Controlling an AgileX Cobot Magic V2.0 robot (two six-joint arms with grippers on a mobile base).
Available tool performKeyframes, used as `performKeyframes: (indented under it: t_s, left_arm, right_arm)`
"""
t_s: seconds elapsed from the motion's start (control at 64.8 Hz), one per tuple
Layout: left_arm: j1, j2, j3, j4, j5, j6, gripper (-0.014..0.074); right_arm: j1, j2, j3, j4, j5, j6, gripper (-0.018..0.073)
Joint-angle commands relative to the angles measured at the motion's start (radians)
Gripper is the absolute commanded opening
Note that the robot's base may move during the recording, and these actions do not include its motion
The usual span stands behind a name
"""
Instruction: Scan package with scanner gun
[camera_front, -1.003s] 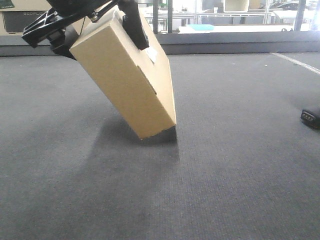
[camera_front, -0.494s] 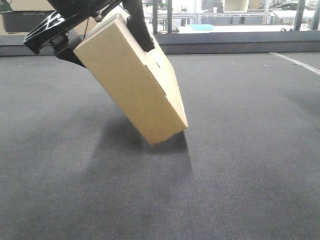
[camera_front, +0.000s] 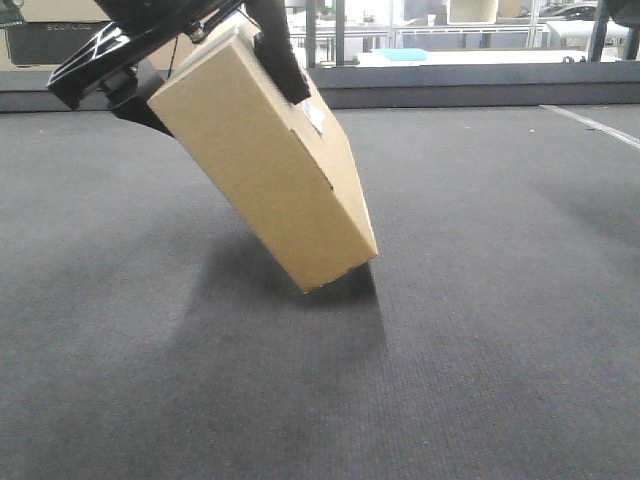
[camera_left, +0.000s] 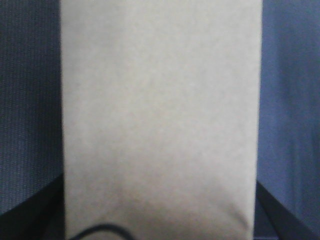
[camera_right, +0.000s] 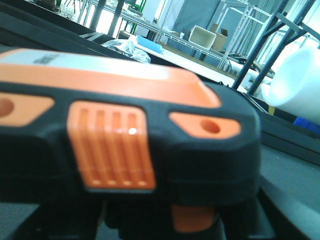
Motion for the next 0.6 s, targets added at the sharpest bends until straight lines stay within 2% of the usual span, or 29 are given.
performKeyframes:
  t_s: [0.0,0.046,0.154,0.293,0.401,0.509,0.586]
  left_arm:
    - [-0.003,-0.007,-0.008,-0.01,-0.007,0.002,-0.0111]
    - [-0.003,-0.007,-0.008,-0.01,-0.007,0.002,-0.0111]
    - [-0.003,-0.007,-0.008,-0.01,-0.007,0.002,-0.0111]
    - [-0.003,-0.007,-0.008,-0.01,-0.007,0.002,-0.0111]
    - [-0.003,-0.007,-0.008,-0.01,-0.007,0.002,-0.0111]
    - [-0.003,-0.007,-0.008,-0.01,-0.007,0.002,-0.0111]
    - [-0.003,-0.007,-0.008,-0.01,-0.007,0.002,-0.0111]
  right_arm:
    - [0.0,-0.005,-0.015,0.008,-0.072,-0.009,-0.0168]
    - [0.0,-0.005,-0.015,0.008,-0.072,0.009,-0.0168]
    - [-0.006,-0.005,-0.018,0.02,-0.072,0.154,-0.0169]
    - [-0.027,0.004,-0.04,0.018,-0.071,0.258,-0.0169]
    - [-0.044,0.034,-0.064,-0.027,-0.079,0.345,-0.0169]
    - [-0.063,0.086,-0.066,-0.089,-0.152,0.497,-0.0169]
    - [-0.074,0.136,-0.066,-0.092,-0.218,0.553,-0.0169]
